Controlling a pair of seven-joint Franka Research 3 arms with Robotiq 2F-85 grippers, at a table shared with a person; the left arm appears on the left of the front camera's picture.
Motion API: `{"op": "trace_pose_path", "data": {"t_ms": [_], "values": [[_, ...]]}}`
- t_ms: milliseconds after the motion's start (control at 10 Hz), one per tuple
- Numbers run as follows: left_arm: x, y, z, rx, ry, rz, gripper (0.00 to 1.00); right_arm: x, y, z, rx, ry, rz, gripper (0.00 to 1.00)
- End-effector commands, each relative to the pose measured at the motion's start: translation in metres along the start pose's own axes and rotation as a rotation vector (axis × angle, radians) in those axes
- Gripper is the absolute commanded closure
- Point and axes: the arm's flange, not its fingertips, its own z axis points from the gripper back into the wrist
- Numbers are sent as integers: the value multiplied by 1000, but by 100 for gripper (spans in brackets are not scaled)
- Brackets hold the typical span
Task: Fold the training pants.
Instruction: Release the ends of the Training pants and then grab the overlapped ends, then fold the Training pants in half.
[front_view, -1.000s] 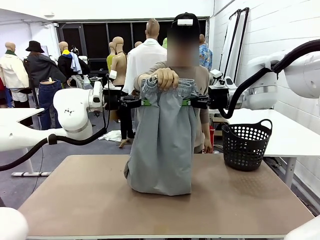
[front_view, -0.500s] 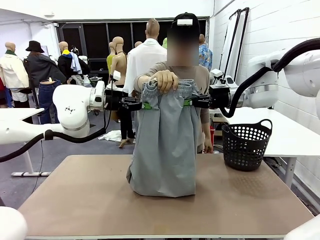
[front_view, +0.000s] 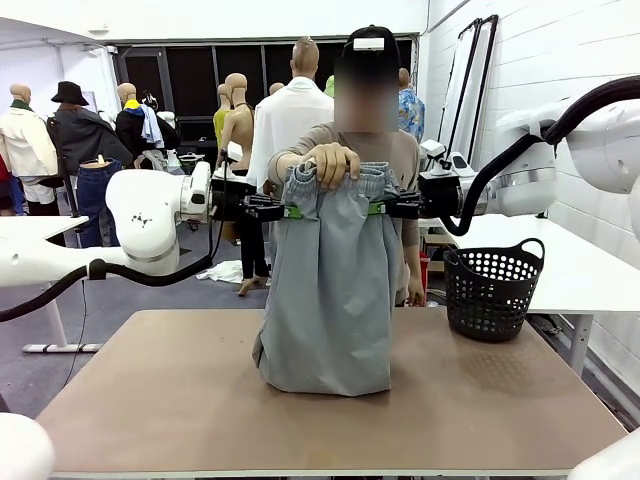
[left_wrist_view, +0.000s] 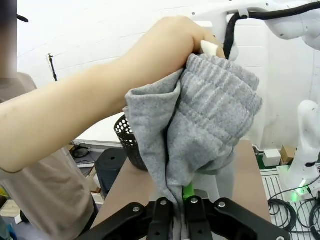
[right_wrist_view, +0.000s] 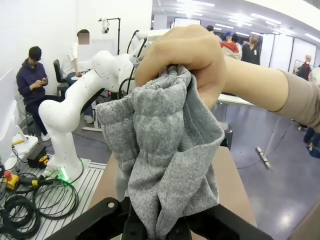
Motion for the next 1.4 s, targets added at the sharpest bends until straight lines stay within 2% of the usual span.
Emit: {"op": "trace_pose_path", "data": {"t_ms": [0, 100, 1300], "values": [[0, 0, 2, 60, 5, 59, 100, 6, -6, 3, 17, 40, -6, 100], [0, 0, 0, 0, 0, 0, 100, 0, 0, 0, 0, 0, 0, 100], [0, 0, 0, 0, 0, 0, 100, 0, 0, 0, 0, 0, 0, 100]]}}
